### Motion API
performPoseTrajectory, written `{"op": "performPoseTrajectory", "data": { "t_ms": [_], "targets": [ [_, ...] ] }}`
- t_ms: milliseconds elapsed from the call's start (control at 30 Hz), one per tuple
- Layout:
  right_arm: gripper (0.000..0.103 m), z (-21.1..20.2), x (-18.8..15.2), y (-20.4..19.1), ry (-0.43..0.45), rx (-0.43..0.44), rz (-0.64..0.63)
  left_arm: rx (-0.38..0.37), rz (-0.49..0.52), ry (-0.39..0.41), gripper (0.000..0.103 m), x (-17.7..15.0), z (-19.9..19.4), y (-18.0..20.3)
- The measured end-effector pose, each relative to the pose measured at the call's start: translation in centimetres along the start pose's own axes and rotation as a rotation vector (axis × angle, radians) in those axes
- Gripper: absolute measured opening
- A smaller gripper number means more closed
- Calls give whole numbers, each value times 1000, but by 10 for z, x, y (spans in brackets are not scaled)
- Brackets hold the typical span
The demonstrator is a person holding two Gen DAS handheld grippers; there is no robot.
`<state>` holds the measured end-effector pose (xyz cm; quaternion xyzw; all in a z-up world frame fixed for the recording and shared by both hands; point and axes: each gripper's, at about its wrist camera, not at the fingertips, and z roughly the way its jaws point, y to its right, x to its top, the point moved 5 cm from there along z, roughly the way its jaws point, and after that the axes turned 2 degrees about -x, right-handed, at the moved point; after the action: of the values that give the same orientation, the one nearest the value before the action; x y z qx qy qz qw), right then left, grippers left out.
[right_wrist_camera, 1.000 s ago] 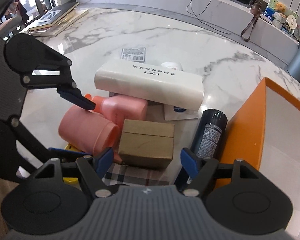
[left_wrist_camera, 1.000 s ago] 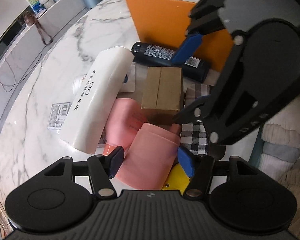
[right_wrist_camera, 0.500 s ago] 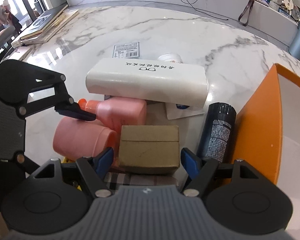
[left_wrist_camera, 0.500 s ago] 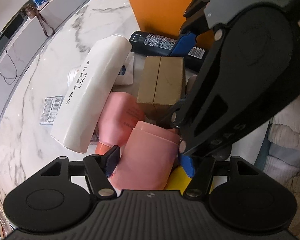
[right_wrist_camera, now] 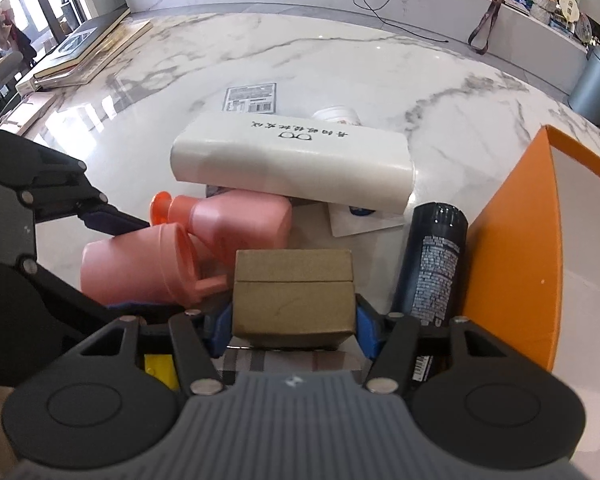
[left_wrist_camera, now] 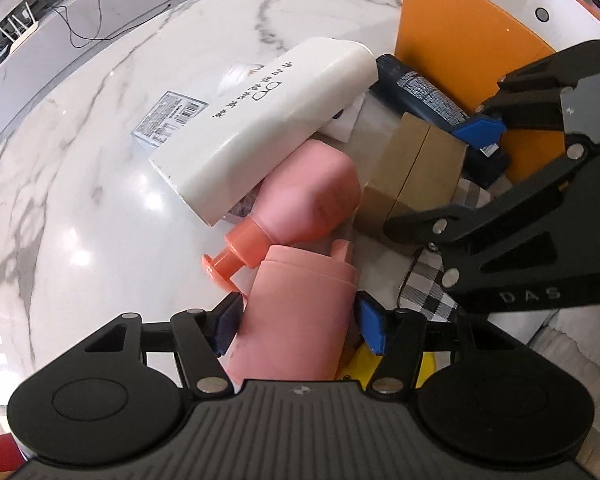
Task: Organize rigid objects
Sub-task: 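Close the right tool on the brown box while the left tool grasps the pink cylinder, then carry both objects over the orange box and open the left tool to drop the pink cylinder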
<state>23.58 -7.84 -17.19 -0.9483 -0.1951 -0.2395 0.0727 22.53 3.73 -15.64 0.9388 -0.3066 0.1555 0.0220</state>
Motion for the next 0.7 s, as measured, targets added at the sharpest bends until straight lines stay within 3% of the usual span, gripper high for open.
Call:
{"op": "performPoseTrajectory", "data": {
  "t_ms": [200, 267, 367, 700],
  "targets": [
    [63, 5, 0, -1, -7, -5, 5, 55, 33, -32, 73, -1, 9, 6],
    [63, 7, -1, 1, -10, 3, 14, 48, 28, -33, 67, -1, 14, 9],
    [61, 9, -3, 1, -9, 10, 13, 43, 21, -28, 66, -2, 14, 7],
    [60, -19, 0, 3, 75, -14, 18, 35, -113, 75, 65, 0, -23, 4]
  ]
}}
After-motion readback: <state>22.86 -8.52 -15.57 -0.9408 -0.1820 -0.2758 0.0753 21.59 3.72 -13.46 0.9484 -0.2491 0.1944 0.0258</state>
